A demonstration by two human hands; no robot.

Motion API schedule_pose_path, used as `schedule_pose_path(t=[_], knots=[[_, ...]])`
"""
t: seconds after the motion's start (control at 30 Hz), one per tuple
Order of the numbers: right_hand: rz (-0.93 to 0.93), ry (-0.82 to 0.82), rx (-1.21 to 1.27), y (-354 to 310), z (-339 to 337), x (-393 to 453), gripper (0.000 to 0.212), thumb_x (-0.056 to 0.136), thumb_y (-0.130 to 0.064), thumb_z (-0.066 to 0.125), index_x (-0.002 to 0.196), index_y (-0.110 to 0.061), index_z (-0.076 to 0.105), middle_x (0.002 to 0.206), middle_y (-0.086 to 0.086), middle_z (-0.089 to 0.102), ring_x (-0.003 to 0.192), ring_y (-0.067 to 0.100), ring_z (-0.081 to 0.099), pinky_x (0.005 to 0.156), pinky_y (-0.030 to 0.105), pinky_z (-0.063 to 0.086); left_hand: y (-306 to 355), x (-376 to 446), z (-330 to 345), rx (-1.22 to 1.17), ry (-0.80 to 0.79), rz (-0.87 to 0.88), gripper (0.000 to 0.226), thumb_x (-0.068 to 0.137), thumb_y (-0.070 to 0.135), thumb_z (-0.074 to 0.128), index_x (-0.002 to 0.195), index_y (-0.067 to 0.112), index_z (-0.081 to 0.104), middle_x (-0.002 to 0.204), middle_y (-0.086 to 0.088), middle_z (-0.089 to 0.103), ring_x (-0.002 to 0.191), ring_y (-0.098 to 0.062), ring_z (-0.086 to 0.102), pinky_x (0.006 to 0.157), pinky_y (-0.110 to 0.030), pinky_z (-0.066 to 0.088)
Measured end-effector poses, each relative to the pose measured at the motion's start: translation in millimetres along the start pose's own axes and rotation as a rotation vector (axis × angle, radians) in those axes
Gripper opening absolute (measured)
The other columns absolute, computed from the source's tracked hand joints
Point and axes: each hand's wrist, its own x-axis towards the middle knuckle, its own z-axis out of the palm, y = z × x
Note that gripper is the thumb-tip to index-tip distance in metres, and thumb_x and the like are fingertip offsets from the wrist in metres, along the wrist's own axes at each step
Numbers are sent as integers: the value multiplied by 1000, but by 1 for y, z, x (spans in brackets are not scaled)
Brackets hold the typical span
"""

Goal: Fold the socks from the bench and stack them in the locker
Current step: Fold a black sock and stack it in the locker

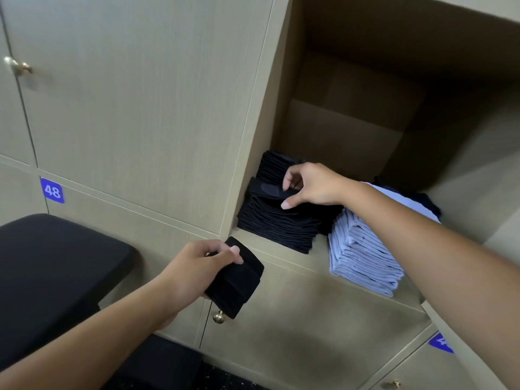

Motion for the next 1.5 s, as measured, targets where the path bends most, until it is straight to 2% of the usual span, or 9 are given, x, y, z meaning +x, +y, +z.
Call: schedule_pose_path(t=[0.27,0.47,0.6,0.77,0.97,1.1,1.23,1.37,1.5], knots=[[45,-206,-71,2,24,3,42,66,-39,94,96,-24,68,106,-2,66,99,16,63,83,28,50,1,0,1,17,1,1,28,101,33,62,88,13,77,83,-4,71,68,-15,71,61,-27,57],[47,-158,-91,1,24,-2,44,68,-44,91,99,-28,65,110,-1,64,103,18,61,83,32,50,3,-1,-3,72,14,19,21,99,30,65,90,15,77,87,-4,75,73,-16,72,66,-29,58],[7,-31,-88,-8,17,-23,34,76,-42,86,100,-27,66,112,-2,66,111,19,59,95,39,49,5,-3,-7,93,21,47,13,97,21,68,88,21,77,90,-1,78,80,-18,74,75,-36,61],[-32,208,238,-30,39,-78,19,84,-29,82,95,-22,68,98,-12,70,95,3,64,88,26,52,7,-5,-11,61,61,82,7,97,14,68,99,20,71,86,-4,75,75,-16,70,67,-33,56],[73,194,531,-49,67,-135,16,85,-27,79,97,-28,69,96,-7,72,86,11,68,82,24,55,12,-8,-10,-105,47,98,36,96,9,68,123,30,57,89,-9,79,76,-24,77,59,-31,59],[118,151,579,-53,72,-156,11,87,-32,77,95,-28,69,94,-5,71,84,13,69,83,32,56,15,-15,-6,-183,56,83,36,98,12,66,125,33,55,90,-11,79,80,-28,78,63,-34,58],[138,101,528,-44,69,-158,14,89,-37,73,96,-27,68,90,-5,72,83,15,70,79,34,56,28,-21,-6,-202,55,80,13,100,12,62,112,14,67,98,-17,78,83,-28,77,69,-36,57],[152,72,501,-29,70,-153,14,90,-38,73,95,-25,68,90,-3,73,78,11,72,77,33,56,48,-21,-8,-163,42,78,17,100,17,62,111,7,70,103,-12,78,99,-30,75,87,-41,59],[182,31,434,-9,75,-151,13,90,-40,70,95,-28,67,90,-5,73,76,8,70,78,32,56,81,-15,0,-110,21,116,18,101,17,60,112,8,70,107,-12,77,102,-29,74,89,-40,59]])
